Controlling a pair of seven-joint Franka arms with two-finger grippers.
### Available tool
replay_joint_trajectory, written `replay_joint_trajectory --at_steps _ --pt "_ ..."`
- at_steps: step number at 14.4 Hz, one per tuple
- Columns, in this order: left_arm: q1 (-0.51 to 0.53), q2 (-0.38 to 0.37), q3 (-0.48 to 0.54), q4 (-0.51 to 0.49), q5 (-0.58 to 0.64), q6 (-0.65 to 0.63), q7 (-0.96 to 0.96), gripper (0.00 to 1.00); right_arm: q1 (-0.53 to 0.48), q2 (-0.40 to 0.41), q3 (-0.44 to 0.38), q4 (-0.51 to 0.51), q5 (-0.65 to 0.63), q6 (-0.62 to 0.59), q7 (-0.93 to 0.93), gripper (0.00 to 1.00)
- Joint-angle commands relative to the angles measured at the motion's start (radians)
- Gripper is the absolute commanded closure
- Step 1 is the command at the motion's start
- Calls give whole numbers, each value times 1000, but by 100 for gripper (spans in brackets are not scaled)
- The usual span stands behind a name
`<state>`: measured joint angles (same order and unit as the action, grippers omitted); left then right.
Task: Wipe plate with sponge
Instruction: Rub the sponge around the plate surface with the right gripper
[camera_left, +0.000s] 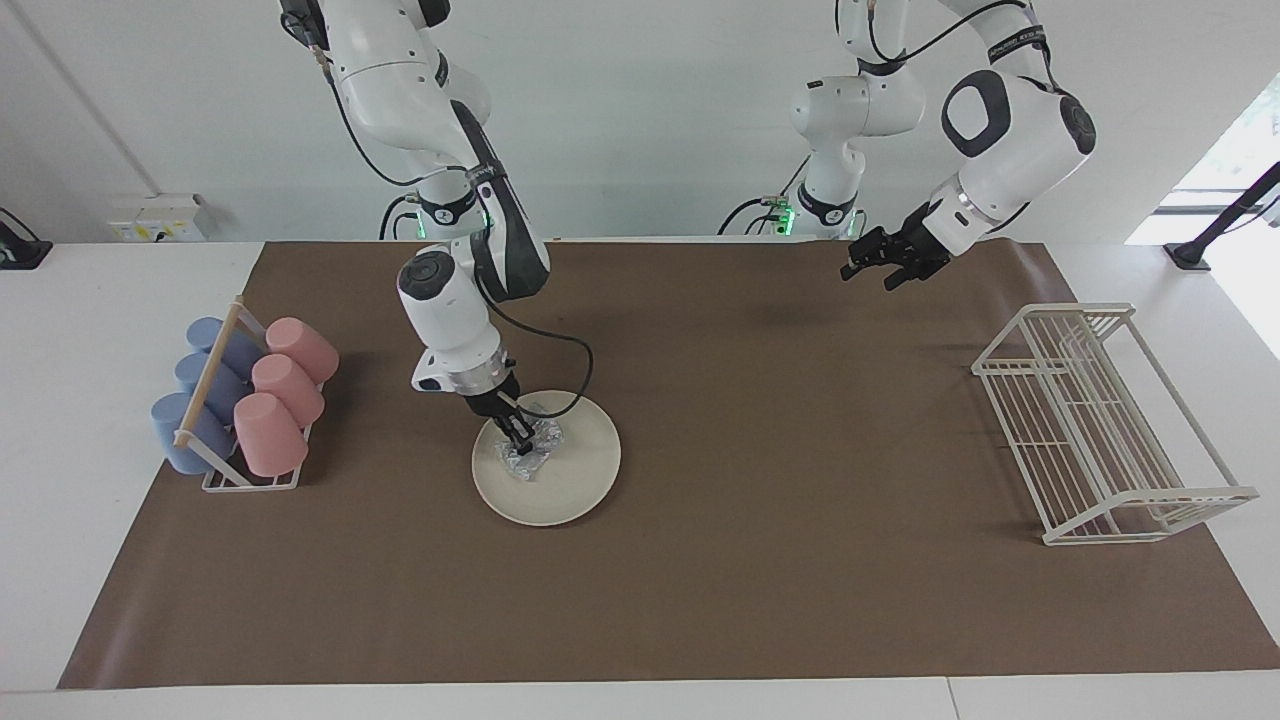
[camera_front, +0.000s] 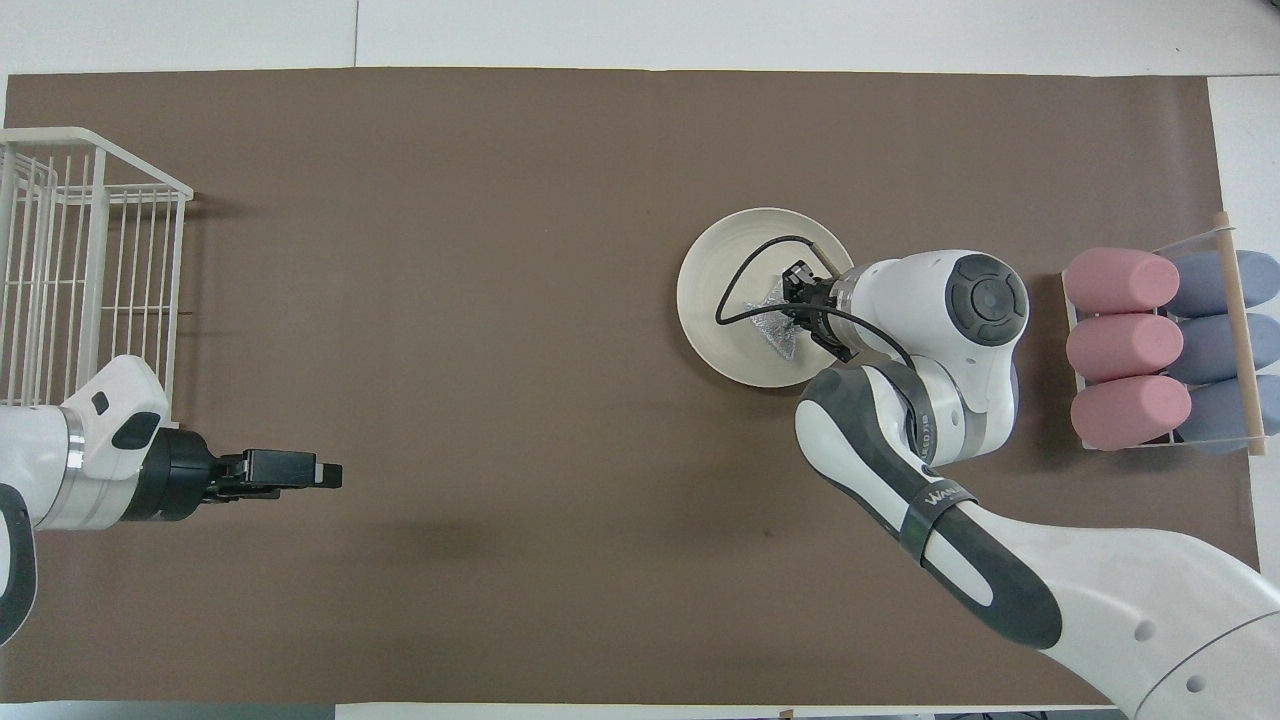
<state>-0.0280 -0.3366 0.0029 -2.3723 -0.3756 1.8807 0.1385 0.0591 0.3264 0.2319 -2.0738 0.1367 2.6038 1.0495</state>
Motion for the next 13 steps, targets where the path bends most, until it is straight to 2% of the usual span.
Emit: replay_joint_trajectory --at_steps 1,7,10,13 --pt "10 24 -4 45 69 8 -37 0 -13 33 7 6 11 21 -39 100" --pt "13 27 -4 56 69 11 -82 0 94 25 10 -3 15 25 184 100" --pt "17 28 -4 56 70 18 -82 0 79 26 9 -3 14 28 158 100" --pt "17 28 -4 56 70 21 -83 0 15 29 7 -3 15 29 -27 100"
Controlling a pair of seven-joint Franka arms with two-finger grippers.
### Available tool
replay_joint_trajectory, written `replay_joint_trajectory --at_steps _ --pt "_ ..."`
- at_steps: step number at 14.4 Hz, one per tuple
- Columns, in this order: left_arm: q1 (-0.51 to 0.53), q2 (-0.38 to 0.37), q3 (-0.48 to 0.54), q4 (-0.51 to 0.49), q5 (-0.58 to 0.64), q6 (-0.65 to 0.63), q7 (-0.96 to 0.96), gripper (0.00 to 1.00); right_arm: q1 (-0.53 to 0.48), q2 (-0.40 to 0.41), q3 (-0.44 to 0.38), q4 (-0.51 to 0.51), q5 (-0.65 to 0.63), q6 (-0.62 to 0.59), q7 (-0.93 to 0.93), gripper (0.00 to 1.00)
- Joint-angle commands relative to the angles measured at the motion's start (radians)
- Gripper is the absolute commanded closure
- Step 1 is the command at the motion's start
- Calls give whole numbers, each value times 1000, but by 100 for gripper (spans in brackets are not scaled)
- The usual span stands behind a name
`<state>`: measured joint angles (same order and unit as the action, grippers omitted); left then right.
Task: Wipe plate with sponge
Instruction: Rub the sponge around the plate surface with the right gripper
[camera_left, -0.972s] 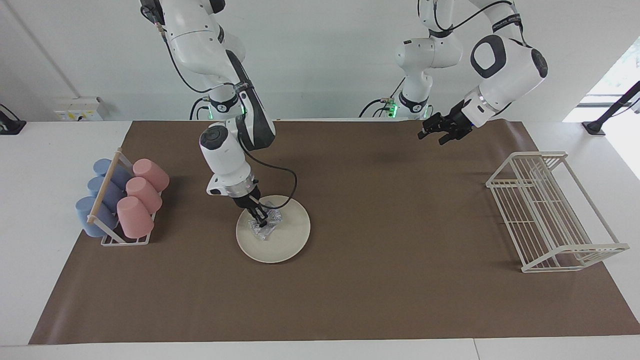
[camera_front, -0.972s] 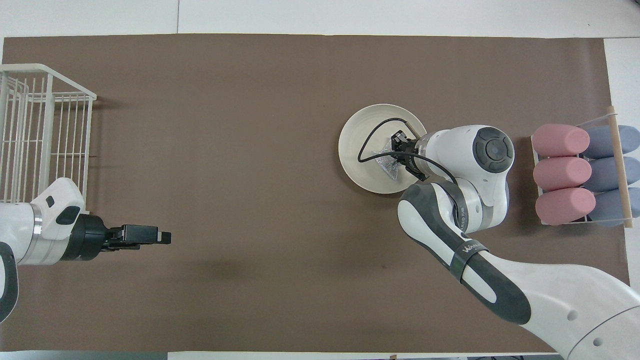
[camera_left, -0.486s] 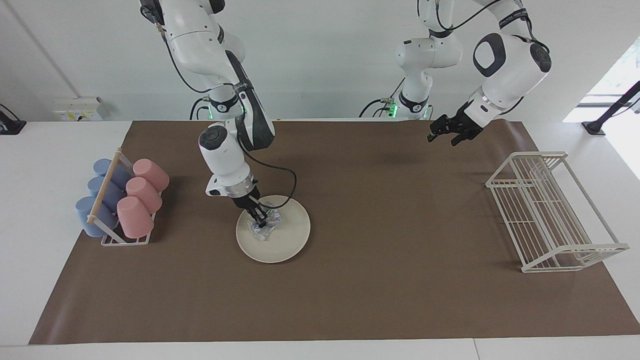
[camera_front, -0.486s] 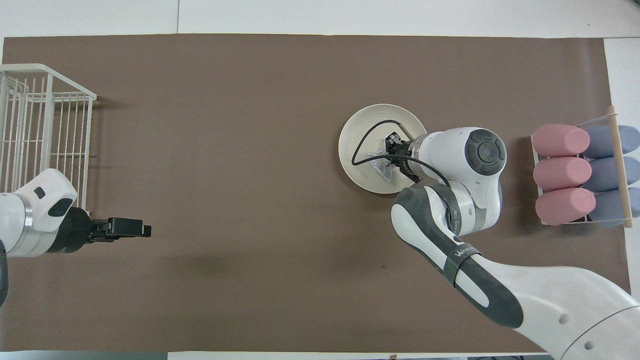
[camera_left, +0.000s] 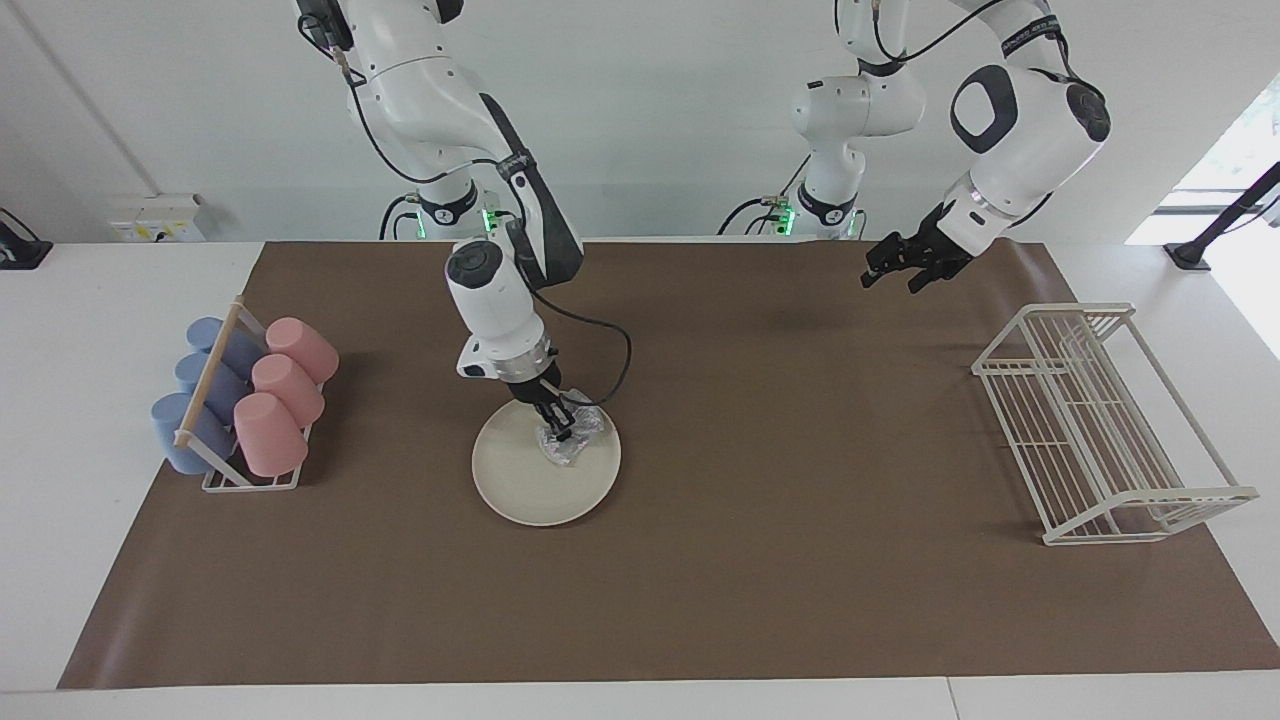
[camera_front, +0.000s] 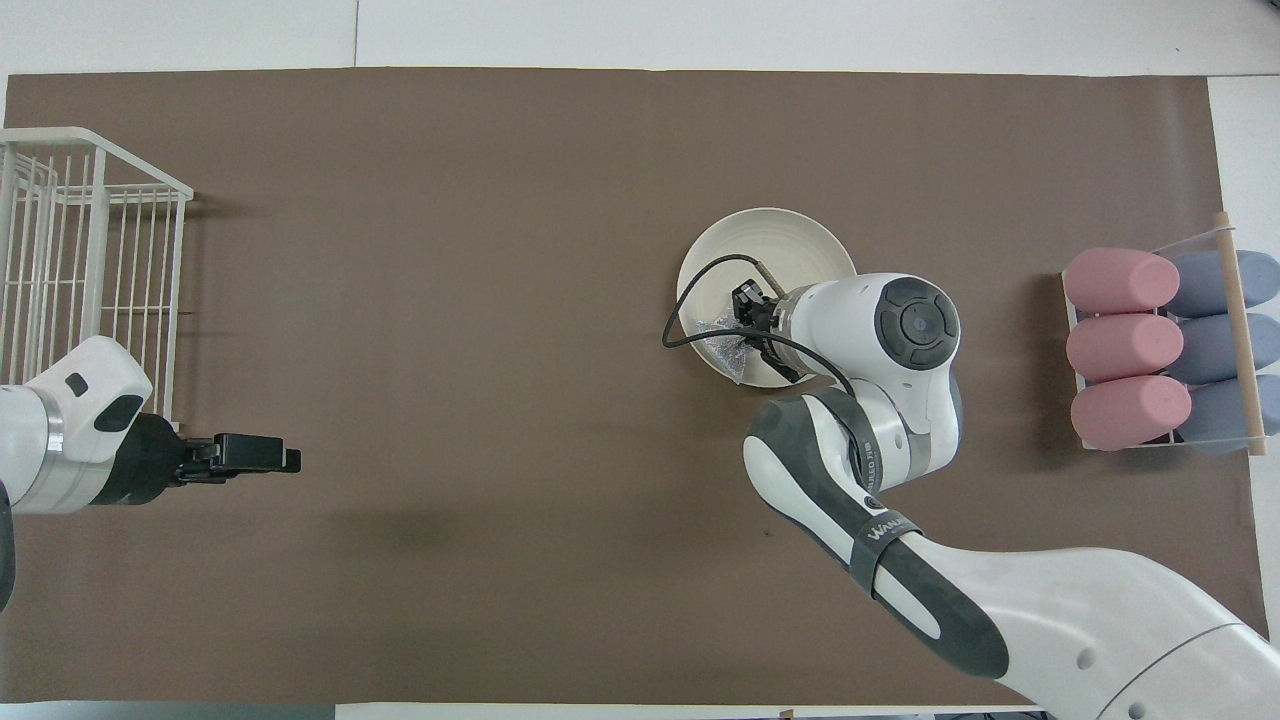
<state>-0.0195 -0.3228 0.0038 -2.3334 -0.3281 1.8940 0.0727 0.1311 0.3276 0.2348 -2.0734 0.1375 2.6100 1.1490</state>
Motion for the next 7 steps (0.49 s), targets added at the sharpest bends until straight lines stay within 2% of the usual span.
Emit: replay_joint_trajectory --at_steps 1,4,7 --pt "9 14 -5 17 23 8 -17 0 -79 28 4 -4 13 22 -177 100" --pt "9 14 -5 17 23 11 -30 0 -88 28 4 -4 14 21 -190 100" --pt "9 14 -5 17 23 13 -45 0 -49 22 6 -19 14 19 -137 100"
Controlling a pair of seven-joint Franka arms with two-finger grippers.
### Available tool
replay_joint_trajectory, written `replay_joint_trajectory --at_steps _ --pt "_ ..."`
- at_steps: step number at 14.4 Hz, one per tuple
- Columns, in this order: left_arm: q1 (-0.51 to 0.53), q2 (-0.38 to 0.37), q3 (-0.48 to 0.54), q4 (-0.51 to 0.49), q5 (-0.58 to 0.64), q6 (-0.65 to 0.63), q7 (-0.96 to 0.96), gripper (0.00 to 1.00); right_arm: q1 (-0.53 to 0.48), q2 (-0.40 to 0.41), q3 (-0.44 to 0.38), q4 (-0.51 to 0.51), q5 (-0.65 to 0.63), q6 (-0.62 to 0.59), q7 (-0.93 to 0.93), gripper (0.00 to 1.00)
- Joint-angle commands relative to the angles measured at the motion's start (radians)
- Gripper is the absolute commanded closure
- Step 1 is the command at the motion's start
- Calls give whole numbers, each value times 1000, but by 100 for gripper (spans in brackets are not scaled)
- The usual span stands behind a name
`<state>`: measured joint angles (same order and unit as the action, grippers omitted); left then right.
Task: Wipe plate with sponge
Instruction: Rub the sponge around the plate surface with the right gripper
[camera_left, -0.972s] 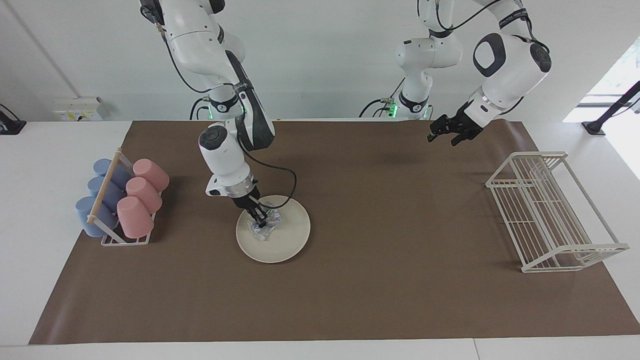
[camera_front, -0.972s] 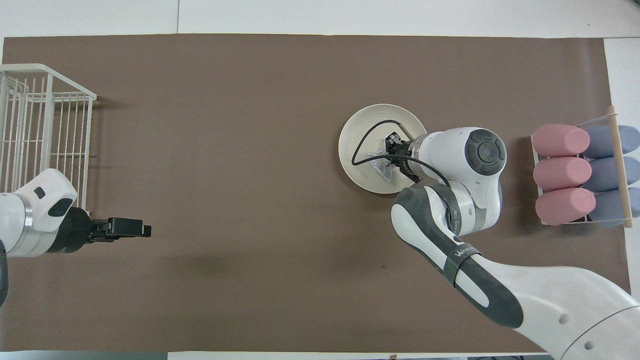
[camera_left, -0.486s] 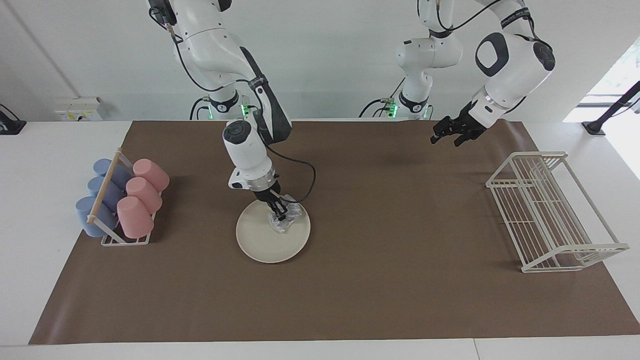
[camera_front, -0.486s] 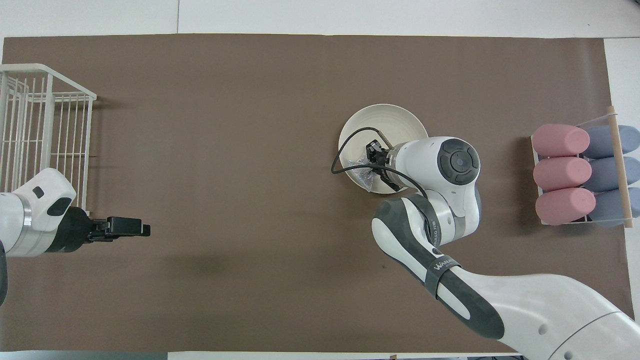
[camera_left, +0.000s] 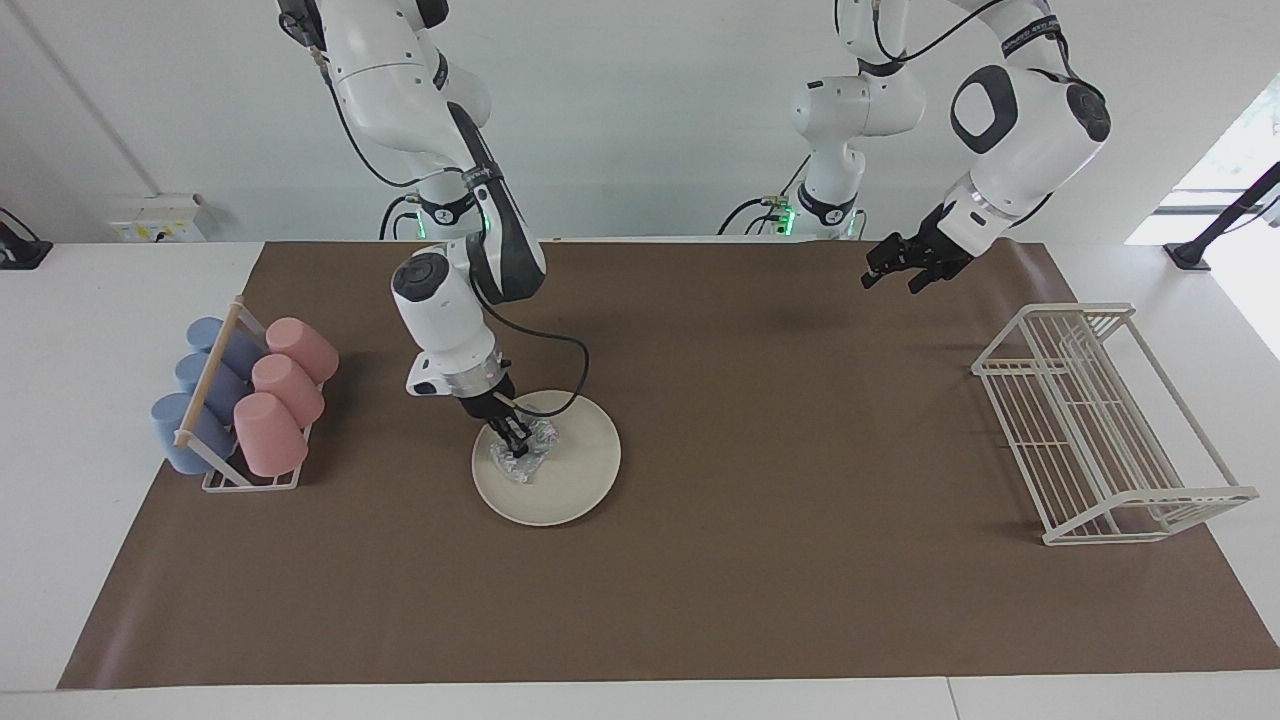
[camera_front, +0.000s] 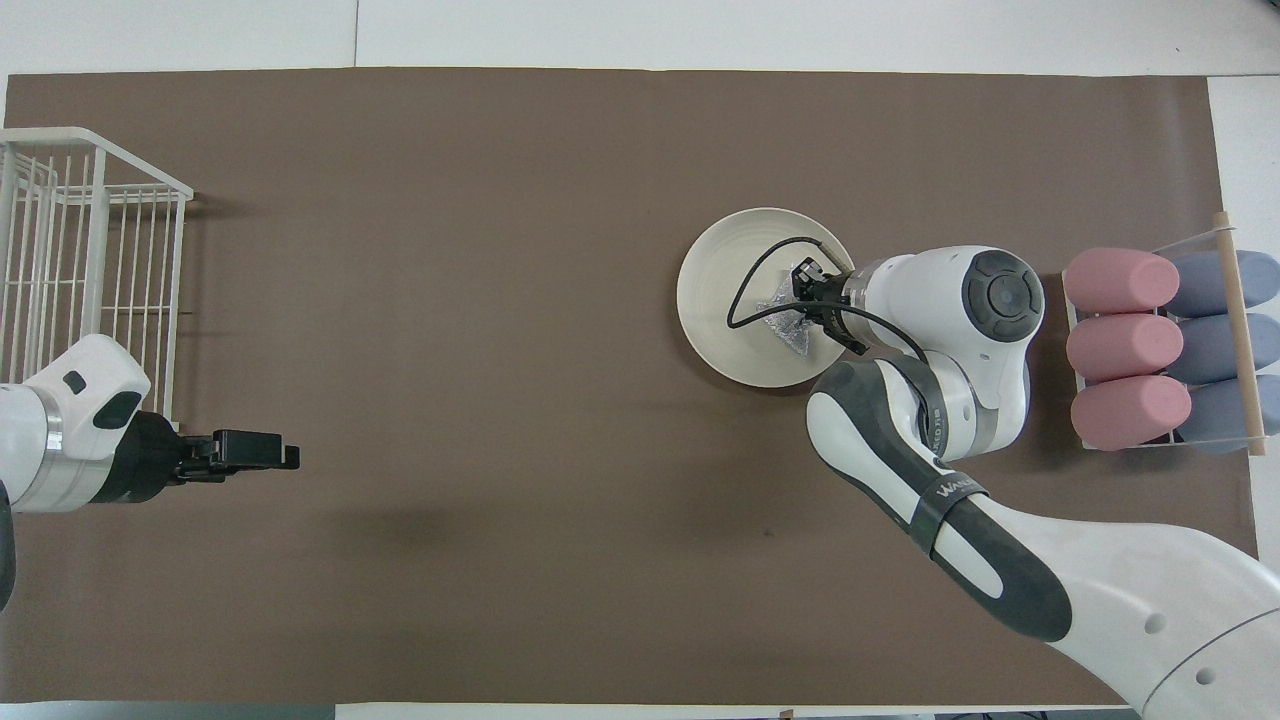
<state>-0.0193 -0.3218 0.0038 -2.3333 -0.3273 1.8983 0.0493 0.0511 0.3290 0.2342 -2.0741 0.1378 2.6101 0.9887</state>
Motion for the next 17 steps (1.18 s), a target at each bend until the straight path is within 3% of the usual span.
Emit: replay_joint_trajectory --at_steps 1,4,10,17 --pt "9 13 -5 17 22 11 -20 0 61 19 7 -23 14 19 71 100" --pt "9 13 -5 17 22 12 -22 0 130 16 7 -40 14 62 197 100" --pt "30 13 -5 17 22 15 -22 0 131 10 5 -14 13 41 202 100" --pt "30 17 -5 22 13 16 -65 0 136 -140 5 329 -3 -604 421 100"
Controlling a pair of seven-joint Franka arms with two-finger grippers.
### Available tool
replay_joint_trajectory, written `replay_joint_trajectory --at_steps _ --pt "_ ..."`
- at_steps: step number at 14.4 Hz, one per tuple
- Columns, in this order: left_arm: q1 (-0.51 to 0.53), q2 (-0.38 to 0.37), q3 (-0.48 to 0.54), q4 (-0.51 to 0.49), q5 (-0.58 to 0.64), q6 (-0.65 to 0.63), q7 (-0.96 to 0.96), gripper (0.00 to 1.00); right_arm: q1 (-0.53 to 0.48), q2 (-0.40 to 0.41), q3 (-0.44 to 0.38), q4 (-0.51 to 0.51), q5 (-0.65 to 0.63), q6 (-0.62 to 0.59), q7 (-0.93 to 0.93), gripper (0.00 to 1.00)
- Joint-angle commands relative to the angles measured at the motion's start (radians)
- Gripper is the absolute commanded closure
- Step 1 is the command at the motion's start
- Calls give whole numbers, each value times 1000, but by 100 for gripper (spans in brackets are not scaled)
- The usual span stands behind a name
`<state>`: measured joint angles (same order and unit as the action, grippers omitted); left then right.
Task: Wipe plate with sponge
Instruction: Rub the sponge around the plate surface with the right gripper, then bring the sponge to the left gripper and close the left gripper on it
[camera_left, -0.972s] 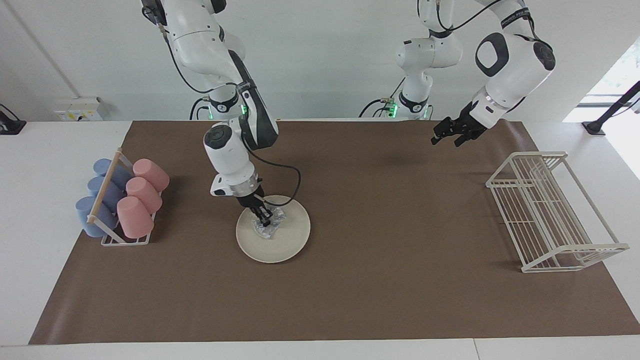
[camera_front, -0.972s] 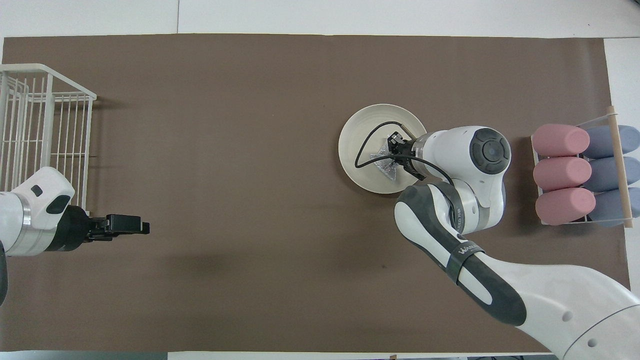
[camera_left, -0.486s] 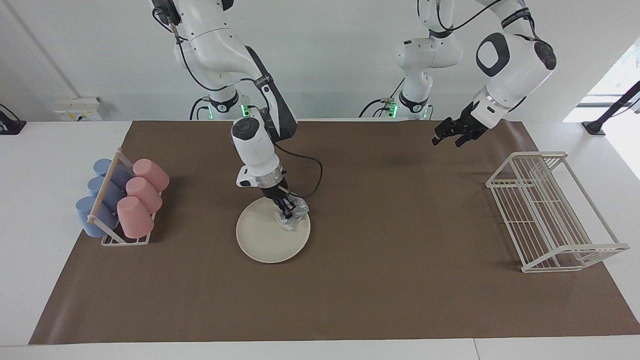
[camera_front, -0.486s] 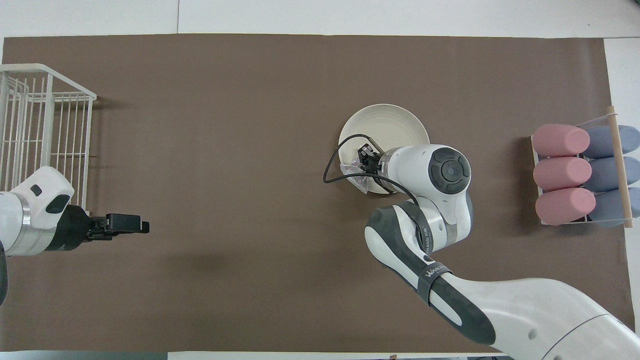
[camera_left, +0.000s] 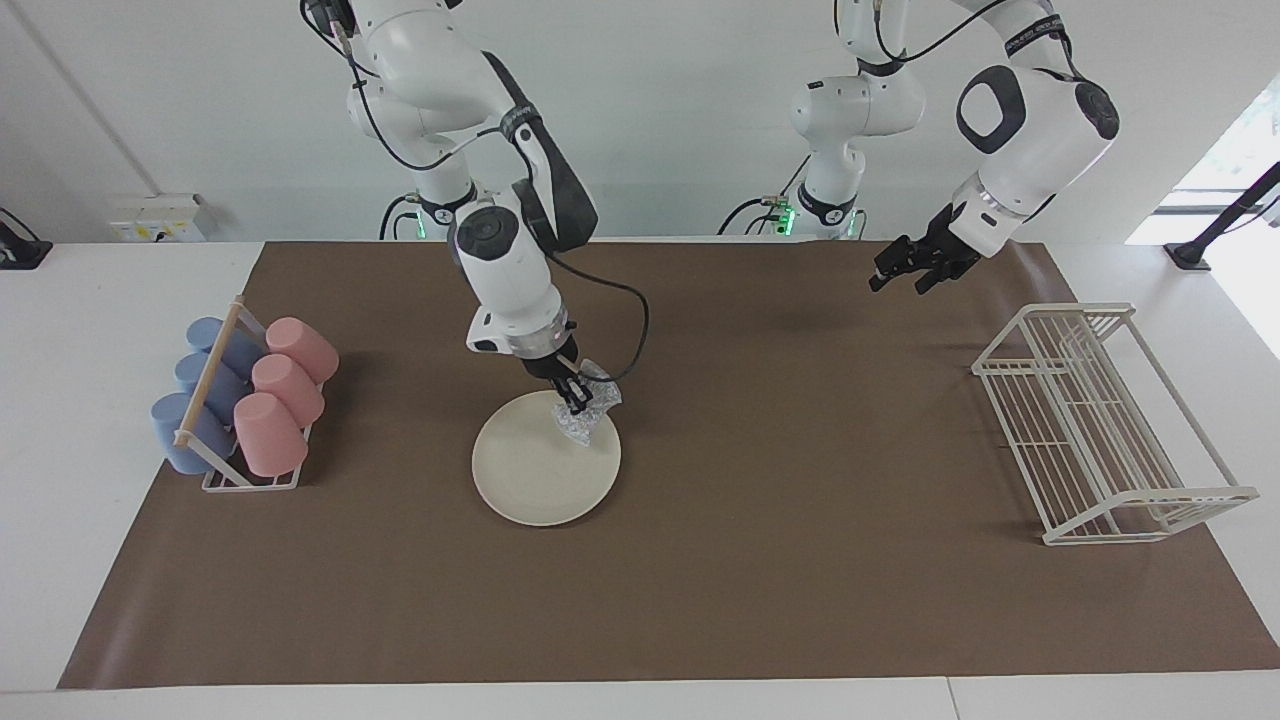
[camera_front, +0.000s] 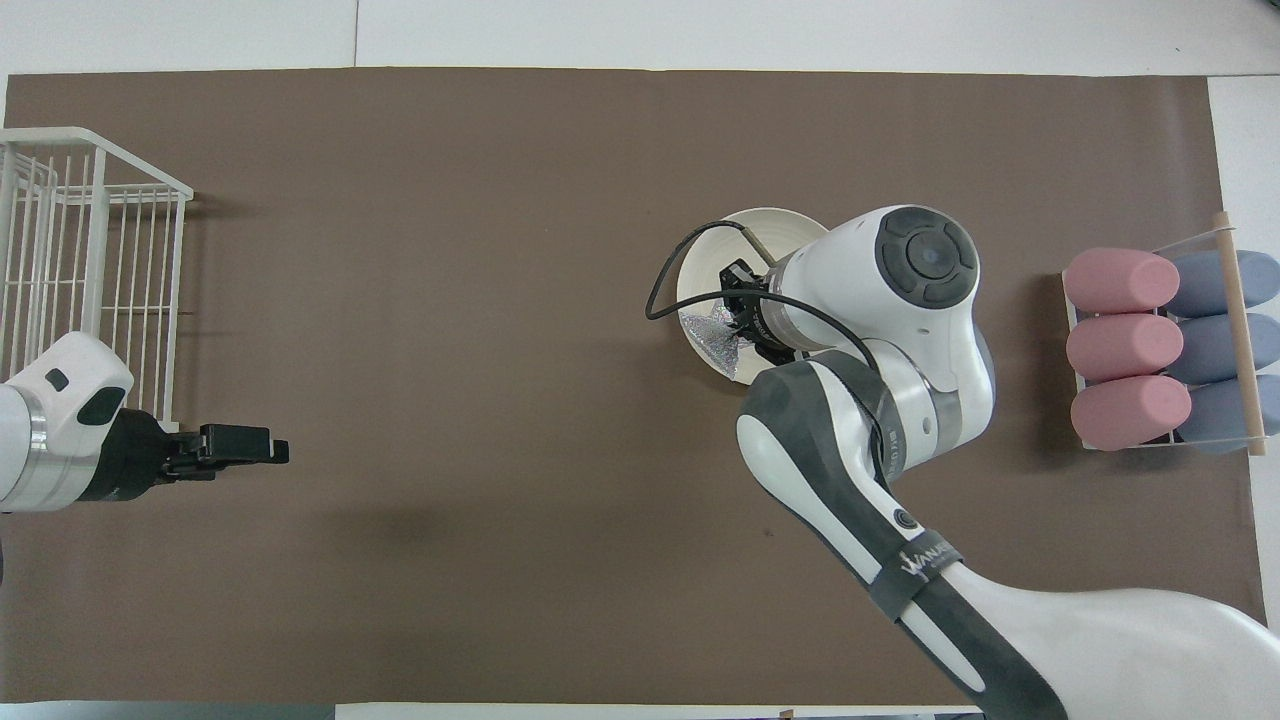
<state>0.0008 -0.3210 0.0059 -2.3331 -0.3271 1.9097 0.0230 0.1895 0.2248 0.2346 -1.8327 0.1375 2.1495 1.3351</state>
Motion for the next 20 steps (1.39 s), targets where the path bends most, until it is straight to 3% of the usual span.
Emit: replay_joint_trajectory --at_steps 1,7,12,15,17,20 --pt "8 29 0 35 -10 -3 -40 0 5 -44 11 140 -3 -216 119 100" --pt "7 42 3 78 -575 -92 -41 0 144 -38 12 465 -51 -578 447 100" --pt "-7 34 0 78 -883 -124 -43 0 275 -35 14 493 -73 -591 723 100" --pt "-48 1 -10 78 -922 -136 -107 0 364 -2 12 493 -120 -510 838 100" --pt "-113 -10 -10 78 -923 -112 -152 0 367 -2 14 486 -142 -496 839 100" --pt "-124 -12 -62 87 -923 -94 -176 0 367 -4 14 483 -136 -494 840 100"
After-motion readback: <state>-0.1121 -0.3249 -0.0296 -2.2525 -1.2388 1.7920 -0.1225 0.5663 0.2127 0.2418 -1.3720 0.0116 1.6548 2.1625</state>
